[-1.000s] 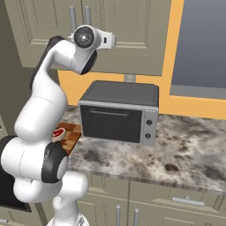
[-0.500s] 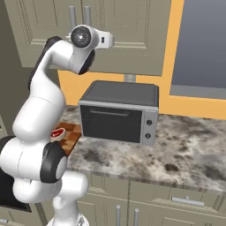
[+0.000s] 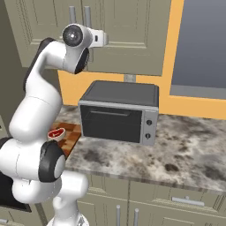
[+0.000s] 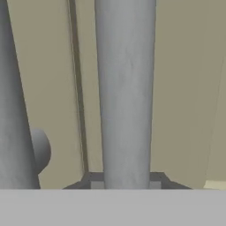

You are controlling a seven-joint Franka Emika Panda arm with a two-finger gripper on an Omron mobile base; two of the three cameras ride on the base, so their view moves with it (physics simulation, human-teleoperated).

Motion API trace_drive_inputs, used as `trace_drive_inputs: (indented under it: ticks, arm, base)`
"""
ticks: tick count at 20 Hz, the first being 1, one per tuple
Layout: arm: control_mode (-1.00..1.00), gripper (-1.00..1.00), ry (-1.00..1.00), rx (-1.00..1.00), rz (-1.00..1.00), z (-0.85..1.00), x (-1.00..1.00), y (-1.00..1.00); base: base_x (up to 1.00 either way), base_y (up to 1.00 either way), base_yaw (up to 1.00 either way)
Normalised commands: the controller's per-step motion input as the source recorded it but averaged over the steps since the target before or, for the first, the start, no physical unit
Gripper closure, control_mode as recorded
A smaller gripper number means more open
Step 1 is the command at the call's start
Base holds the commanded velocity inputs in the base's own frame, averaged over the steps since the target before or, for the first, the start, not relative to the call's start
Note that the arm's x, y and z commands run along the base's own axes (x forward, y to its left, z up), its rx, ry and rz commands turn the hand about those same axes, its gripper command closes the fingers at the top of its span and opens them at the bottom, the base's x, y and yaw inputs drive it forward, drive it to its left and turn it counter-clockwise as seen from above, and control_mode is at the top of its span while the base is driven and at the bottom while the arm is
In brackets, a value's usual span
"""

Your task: Open the cabinet, retrieve the rolling pin, and place it next to the meat on the cutting board to prepare for tenderizing.

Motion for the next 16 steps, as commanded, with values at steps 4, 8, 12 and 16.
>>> trace_drive_inputs:
  ticks: [4, 8, 12, 16]
  arm:
    - [-1.00, 1.00, -0.06, 0.00, 0.06, 0.00, -0.27, 0.00]
    - [-1.00, 1.00, -0.08, 0.00, 0.11, -0.04, -0.77, -0.13]
    - [-1.00, 1.00, -0.09, 0.00, 0.13, 0.00, -0.92, -0.29]
    - [-1.00, 1.00, -0.09, 0.00, 0.14, 0.00, -0.93, -0.34]
  base:
    - [0.00, 0.00, 0.00]
    - [0.00, 0.00, 0.00]
    - [0.00, 0.00, 0.00]
    - [0.00, 0.00, 0.00]
